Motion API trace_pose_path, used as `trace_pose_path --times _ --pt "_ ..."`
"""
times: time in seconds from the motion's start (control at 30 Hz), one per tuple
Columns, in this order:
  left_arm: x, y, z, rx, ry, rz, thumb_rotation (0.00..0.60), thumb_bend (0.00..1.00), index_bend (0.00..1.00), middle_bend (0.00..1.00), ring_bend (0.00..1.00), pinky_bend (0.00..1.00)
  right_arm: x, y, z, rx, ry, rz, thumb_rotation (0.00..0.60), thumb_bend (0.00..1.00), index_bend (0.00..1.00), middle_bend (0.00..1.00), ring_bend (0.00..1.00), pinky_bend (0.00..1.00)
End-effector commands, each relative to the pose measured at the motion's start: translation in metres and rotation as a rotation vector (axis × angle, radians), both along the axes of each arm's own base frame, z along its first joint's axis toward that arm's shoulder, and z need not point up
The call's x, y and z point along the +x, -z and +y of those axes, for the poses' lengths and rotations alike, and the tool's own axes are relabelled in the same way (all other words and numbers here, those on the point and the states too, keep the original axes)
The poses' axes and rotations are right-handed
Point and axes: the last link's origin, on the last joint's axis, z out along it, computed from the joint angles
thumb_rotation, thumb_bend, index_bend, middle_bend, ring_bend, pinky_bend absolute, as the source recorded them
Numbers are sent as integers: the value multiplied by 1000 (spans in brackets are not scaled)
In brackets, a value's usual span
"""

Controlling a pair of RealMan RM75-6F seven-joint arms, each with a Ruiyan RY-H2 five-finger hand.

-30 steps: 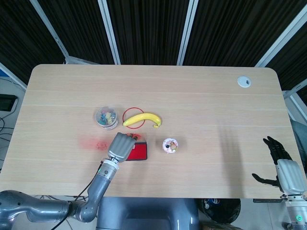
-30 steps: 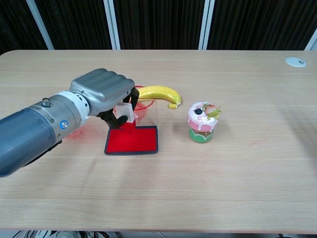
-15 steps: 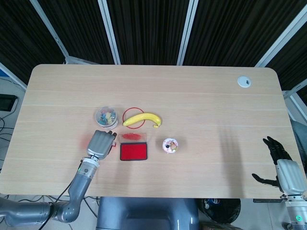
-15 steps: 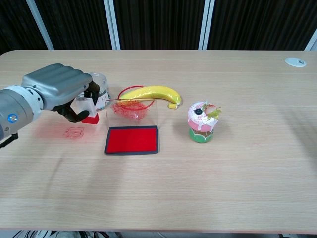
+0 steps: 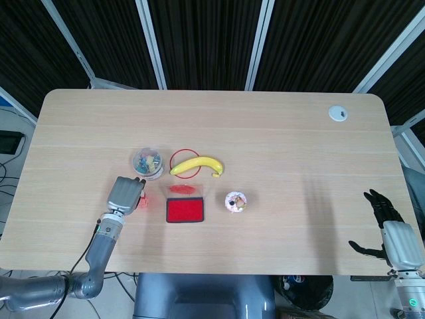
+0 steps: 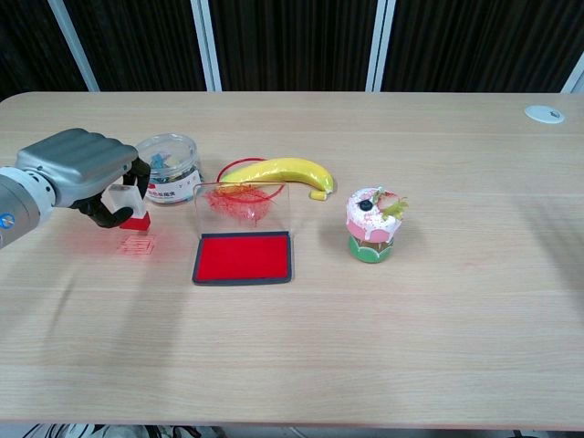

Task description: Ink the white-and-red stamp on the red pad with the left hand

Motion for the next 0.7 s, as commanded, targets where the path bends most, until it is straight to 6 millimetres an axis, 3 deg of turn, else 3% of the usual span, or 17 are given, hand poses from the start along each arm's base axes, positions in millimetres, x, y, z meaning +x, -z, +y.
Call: trace_pose_path --times 0.03,0.7 --pt "-1 5 -1 -11 -1 5 600 548 690 712 595 682 0 0 0 0 0 0 600 158 0 0 0 177" --pt "-7 13 -6 -37 -10 23 600 489 625 641 547 639 0 0 0 1 0 0 600 159 0 0 0 177"
